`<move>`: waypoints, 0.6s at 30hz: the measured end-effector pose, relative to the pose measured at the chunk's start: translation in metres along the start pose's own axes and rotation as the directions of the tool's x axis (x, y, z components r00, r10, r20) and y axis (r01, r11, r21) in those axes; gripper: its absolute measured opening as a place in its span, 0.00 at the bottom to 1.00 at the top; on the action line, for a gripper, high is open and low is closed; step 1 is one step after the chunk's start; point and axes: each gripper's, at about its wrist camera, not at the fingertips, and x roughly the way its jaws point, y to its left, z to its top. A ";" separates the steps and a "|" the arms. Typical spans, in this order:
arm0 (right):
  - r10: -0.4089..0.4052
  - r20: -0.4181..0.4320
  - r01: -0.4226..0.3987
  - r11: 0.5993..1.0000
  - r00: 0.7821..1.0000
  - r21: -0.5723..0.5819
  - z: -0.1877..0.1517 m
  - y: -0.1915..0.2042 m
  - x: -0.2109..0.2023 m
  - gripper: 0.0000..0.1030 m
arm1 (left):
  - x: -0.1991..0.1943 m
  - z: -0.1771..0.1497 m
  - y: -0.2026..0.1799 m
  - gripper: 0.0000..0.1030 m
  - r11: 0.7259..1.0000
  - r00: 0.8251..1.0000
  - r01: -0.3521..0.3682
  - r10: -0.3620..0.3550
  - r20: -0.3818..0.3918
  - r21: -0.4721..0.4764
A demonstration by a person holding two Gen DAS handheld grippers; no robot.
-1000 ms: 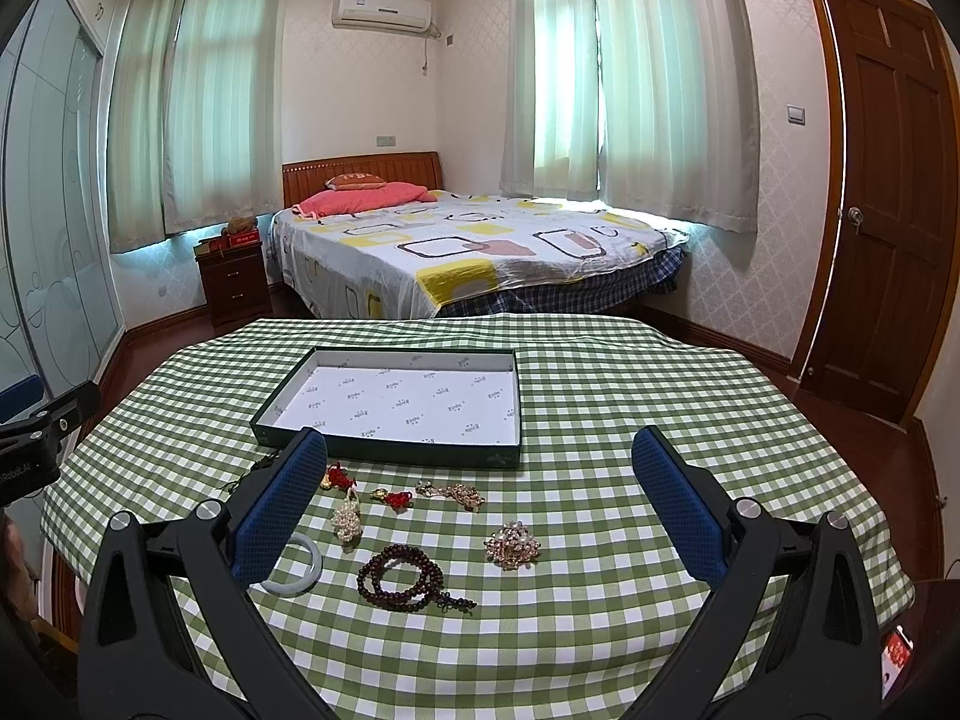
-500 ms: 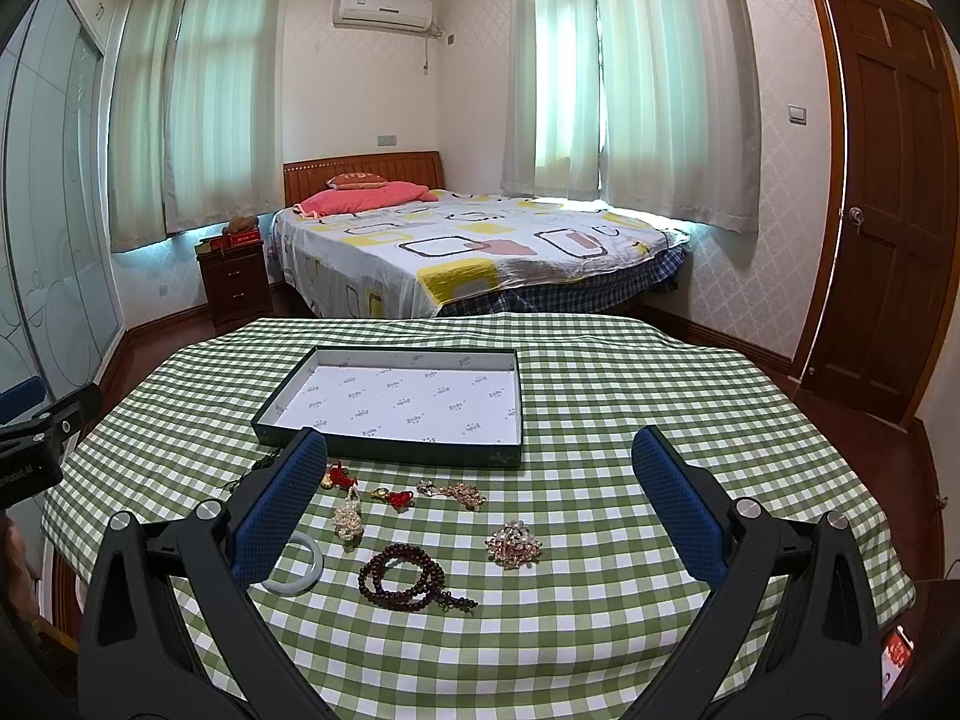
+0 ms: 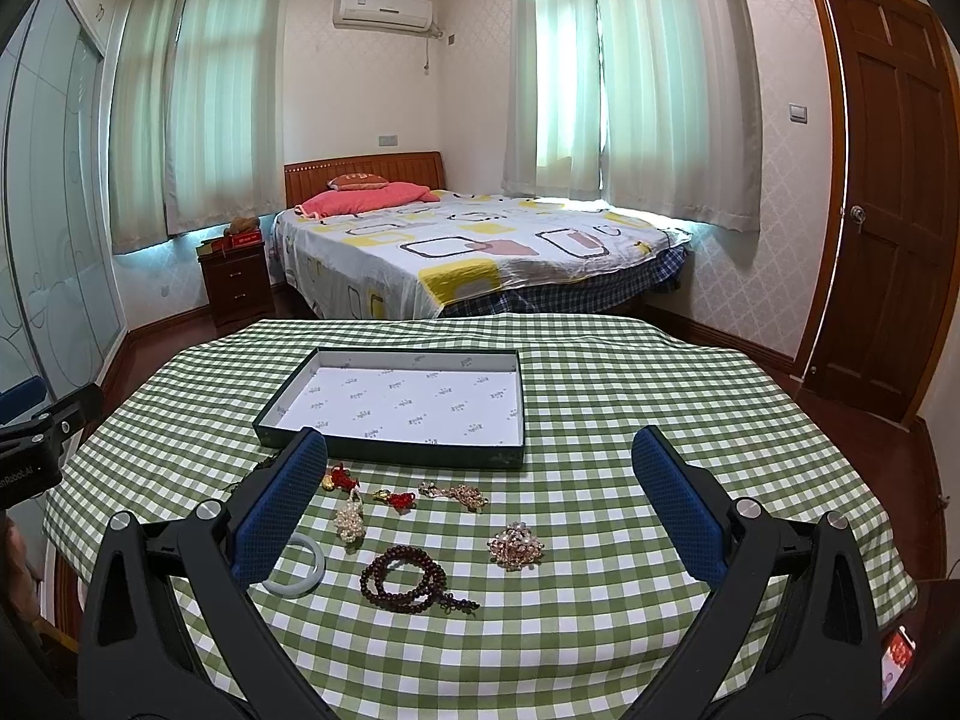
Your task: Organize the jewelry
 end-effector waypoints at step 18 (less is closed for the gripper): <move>0.024 -0.109 -0.023 1.000 0.994 0.018 -0.033 -0.005 0.052 0.96 | 0.057 -0.034 0.004 0.93 1.000 0.986 0.026 -0.024 -0.162 0.012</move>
